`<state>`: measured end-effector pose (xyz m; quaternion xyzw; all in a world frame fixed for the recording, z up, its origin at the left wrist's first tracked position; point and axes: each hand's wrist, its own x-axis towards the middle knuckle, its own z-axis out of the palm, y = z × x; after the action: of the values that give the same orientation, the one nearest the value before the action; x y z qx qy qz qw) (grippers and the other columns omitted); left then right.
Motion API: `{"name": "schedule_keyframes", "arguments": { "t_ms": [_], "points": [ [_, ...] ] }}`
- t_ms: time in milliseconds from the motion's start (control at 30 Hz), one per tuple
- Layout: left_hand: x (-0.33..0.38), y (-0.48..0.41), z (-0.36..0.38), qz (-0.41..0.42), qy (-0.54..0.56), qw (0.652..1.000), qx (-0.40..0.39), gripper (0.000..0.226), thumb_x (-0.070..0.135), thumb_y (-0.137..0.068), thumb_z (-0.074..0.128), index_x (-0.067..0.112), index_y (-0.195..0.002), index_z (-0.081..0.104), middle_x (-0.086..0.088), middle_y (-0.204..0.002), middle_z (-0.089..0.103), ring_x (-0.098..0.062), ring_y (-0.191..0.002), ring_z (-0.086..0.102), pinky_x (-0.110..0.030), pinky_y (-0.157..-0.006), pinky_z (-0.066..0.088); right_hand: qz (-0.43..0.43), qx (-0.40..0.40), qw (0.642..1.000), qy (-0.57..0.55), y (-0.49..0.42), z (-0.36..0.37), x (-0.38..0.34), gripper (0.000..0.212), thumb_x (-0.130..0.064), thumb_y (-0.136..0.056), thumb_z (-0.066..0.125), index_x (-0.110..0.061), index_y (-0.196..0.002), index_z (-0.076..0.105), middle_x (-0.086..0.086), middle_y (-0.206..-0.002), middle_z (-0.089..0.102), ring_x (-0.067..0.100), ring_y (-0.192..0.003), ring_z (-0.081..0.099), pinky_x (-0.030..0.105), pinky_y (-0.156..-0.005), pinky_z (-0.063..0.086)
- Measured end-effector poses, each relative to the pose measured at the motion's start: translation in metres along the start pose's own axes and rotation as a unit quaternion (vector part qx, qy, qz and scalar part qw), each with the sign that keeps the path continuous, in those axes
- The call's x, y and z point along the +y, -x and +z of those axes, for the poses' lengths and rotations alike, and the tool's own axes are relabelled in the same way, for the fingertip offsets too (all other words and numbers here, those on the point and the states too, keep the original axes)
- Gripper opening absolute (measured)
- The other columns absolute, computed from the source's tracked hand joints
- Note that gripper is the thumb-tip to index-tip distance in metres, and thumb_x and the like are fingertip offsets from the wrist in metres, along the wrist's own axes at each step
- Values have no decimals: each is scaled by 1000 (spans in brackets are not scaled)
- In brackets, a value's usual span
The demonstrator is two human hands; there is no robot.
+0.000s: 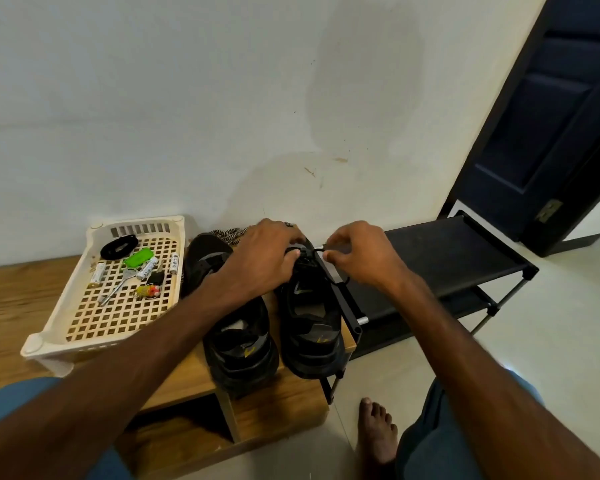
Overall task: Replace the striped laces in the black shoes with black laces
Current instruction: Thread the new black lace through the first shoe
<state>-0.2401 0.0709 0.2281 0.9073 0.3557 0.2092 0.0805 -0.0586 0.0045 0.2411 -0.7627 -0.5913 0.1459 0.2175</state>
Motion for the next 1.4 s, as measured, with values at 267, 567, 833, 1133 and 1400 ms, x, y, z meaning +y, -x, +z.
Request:
{"name": "schedule_keyframes", "arguments": {
  "t_ms": [267, 567, 833, 1133, 1400],
  "points": [
    [1, -13, 4, -4, 3, 996, -88, 15, 24, -97, 62, 17, -102, 74, -1, -100, 72, -22, -97, 65, -39, -86, 52, -25, -67, 997, 5, 10, 11, -10, 25, -29, -84, 85, -17, -104, 77, 1, -100, 75, 14, -88, 71, 32, -83, 61],
    [-9, -18, 7, 34, 0, 991, -132, 13, 25, -99, 58, 17, -109, 61, 2, -99, 67, -20, -95, 62, -40, -85, 50, 31, -46, 998, -38, 6, 8, -5, 22, -25, -78, 90, -21, -91, 72, -1, -90, 72, 12, -84, 70, 33, -82, 62],
    [-7, -23, -1, 54, -22, 994, -97, 18, 25, -99, 58, 16, -105, 72, -1, -96, 68, -19, -90, 62, -41, -83, 53, -43, -57, 997, -29, 6, -3, 3, 3, -19, -90, 78, -18, -90, 81, -5, -84, 75, 2, -77, 67, 13, -63, 47],
    [0, -21, -5, -48, 102, 986, -121, 23, 22, -97, 55, 13, -87, 73, 2, -75, 67, -23, -70, 61, -38, -64, 46, -96, -17, 991, -93, 1, -1, 0, 16, -23, -100, 65, -14, -95, 77, -8, -85, 75, 2, -79, 70, 20, -72, 56],
    [5, -9, 1, -22, -49, 999, 0, 19, 35, -83, 70, 30, -101, 75, 11, -73, 68, -18, -77, 66, -30, -69, 48, -33, -8, 990, -139, -8, 12, -4, 18, -19, -101, 64, -7, -97, 76, 8, -84, 78, 18, -73, 76, 32, -72, 64]
  ]
}}
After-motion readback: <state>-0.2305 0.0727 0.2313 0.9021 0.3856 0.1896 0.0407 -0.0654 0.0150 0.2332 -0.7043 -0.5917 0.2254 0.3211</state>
